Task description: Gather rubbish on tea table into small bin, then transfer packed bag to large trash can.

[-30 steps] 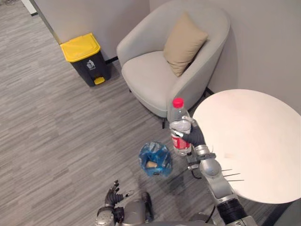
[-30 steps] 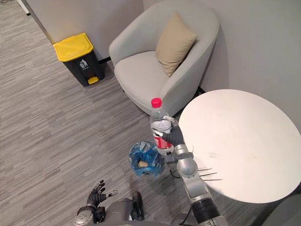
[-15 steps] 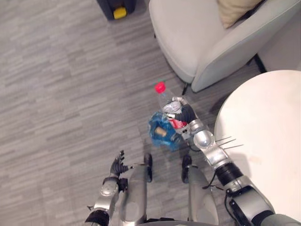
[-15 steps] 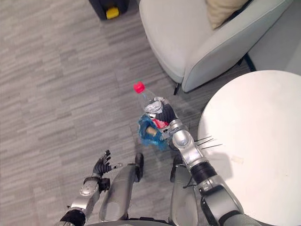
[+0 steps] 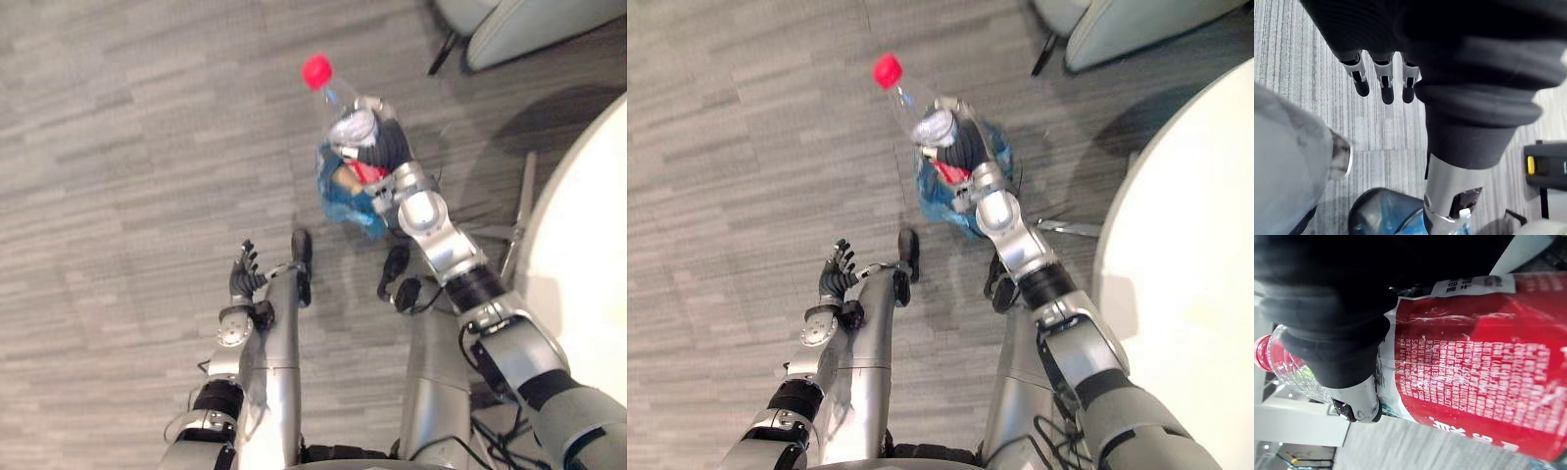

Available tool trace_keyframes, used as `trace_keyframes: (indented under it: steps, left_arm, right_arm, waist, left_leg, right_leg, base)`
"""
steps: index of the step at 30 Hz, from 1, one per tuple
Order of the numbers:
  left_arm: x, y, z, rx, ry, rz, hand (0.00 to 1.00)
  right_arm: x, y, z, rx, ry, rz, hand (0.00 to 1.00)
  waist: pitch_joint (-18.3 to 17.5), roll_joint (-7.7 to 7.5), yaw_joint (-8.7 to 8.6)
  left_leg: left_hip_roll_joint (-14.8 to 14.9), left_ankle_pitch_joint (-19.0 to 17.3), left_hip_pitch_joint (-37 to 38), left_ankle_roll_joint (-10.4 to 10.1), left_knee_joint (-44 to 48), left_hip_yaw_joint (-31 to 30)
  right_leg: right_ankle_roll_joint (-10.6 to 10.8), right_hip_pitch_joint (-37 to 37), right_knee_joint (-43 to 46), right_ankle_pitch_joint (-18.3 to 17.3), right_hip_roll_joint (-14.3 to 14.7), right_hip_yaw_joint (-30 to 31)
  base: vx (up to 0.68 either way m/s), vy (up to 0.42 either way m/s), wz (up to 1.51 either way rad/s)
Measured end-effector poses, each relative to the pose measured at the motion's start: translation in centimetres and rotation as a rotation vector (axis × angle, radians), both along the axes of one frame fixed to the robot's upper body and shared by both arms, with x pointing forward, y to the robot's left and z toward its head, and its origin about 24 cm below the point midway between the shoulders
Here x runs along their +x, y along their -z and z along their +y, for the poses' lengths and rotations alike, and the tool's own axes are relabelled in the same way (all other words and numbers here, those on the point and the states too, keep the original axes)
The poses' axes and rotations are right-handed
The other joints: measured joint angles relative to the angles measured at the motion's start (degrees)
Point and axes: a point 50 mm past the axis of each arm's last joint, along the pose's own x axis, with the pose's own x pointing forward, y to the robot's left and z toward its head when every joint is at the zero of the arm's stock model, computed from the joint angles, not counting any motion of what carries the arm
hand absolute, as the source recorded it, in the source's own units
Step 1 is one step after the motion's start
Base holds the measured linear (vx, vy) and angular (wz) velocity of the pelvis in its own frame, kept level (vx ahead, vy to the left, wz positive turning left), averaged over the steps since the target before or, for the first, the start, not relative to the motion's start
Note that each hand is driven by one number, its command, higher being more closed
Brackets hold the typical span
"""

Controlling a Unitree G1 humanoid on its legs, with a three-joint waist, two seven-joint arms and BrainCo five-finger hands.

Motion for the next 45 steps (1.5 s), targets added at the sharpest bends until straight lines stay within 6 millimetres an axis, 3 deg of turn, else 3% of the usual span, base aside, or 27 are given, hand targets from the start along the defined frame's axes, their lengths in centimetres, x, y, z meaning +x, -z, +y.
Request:
trace_keyframes:
  steps: [6,7,11,16,23,28,32,35,40,45]
  left_arm:
    - [0.2,-1.6,0.4,-0.006,-0.003,-0.081,0.00]
    - [0.2,-1.8,0.4,-0.006,-0.003,-0.087,0.00]
    - [0.3,-2.0,0.5,-0.022,-0.007,-0.103,0.00]
    - [0.3,-2.0,0.5,-0.021,-0.008,-0.104,0.00]
    - [0.3,-1.8,0.9,-0.002,-0.011,-0.078,0.00]
    - [0.3,-1.1,1.1,0.047,-0.006,-0.032,0.00]
    - [0.2,-0.7,1.1,0.078,-0.003,-0.009,0.00]
    - [0.2,-0.6,1.1,0.096,-0.003,-0.006,0.00]
    - [0.2,-0.7,1.2,0.113,-0.007,-0.005,0.00]
    - [0.2,-0.7,1.3,0.113,-0.013,-0.005,0.00]
  right_arm:
    - [0.6,-2.4,-2.7,-0.004,0.123,-0.062,1.00]
    - [0.6,-2.6,-3.0,-0.003,0.133,-0.068,0.00]
    - [0.9,-2.9,-4.0,0.012,0.166,-0.056,0.00]
    - [0.9,-2.7,-4.0,0.019,0.163,-0.052,0.00]
    - [-0.8,-0.2,-1.3,0.049,0.036,-0.054,0.00]
    - [-2.7,1.7,-0.3,0.088,-0.035,-0.069,0.00]
    - [-3.7,1.8,-0.2,0.103,-0.071,-0.105,0.00]
    - [-4.2,2.1,0.0,0.108,-0.100,-0.107,0.00]
    - [-4.1,3.2,0.0,0.023,-0.064,-0.100,0.00]
    - [-1.7,6.1,-0.1,-0.148,0.088,0.013,0.00]
  waist:
    - [0.00,0.00,0.63]
    - [0.00,0.00,0.68]
    - [0.00,-0.01,0.86]
    - [-0.05,-0.09,0.73]
    - [-0.27,-0.52,-0.45]
    - [-1.43,-2.60,-0.55]
    - [-1.53,-2.78,-0.57]
    - [-2.27,-3.98,-0.54]
    - [-2.50,-4.39,-0.62]
    - [-2.50,-4.39,-0.60]
  left_leg:
    - [-0.65,0.34,-4.88,0.00,1.06,-0.70]
    - [-0.65,0.36,-5.17,-0.05,0.94,-0.69]
    - [-0.66,0.80,-6.07,-0.18,0.73,-0.76]
    - [-0.73,1.37,-6.11,-0.15,-0.03,-0.74]
    - [-0.34,1.58,-4.94,-0.38,-0.34,-1.08]
    - [0.61,1.66,-2.69,-0.51,-2.17,-0.63]
    - [1.23,2.07,-0.85,-0.71,-3.40,-0.50]
    - [1.37,2.35,-0.36,-1.13,-4.45,-0.32]
    - [1.42,2.58,-0.38,-0.91,-4.95,-0.34]
    - [1.38,2.58,-0.38,-0.91,-5.79,-0.41]
  right_leg:
    - [0.71,-4.64,2.14,-0.99,-1.00,-0.58]
    - [0.71,-4.87,2.13,-0.99,-1.07,-0.70]
    - [0.53,-5.37,2.10,-1.16,-1.33,-1.33]
    - [0.29,-5.38,1.66,-1.02,-1.44,-1.56]
    - [0.29,-4.08,1.14,-1.02,-0.95,-2.01]
    - [-0.64,-2.21,-0.91,-0.40,0.04,-2.10]
    - [-0.75,-0.09,-2.40,-0.10,0.53,-2.65]
    - [-0.84,0.07,-3.23,0.00,0.84,-2.55]
    - [-0.85,0.16,-3.76,0.01,0.92,-2.75]
    - [-0.81,0.33,-4.56,0.03,0.94,-3.05]
  base:
    - [-0.01,0.024,0.11]
    - [-0.02,0.035,0.12]
    - [-0.01,0.038,0.06]
    - [0.00,0.041,0.03]
    - [-0.01,0.030,-0.03]
    - [-0.02,0.022,-0.09]
    - [0.00,0.007,-0.02]
    - [0.00,0.000,0.00]
    - [0.00,0.000,0.00]
    - [0.00,0.005,0.01]
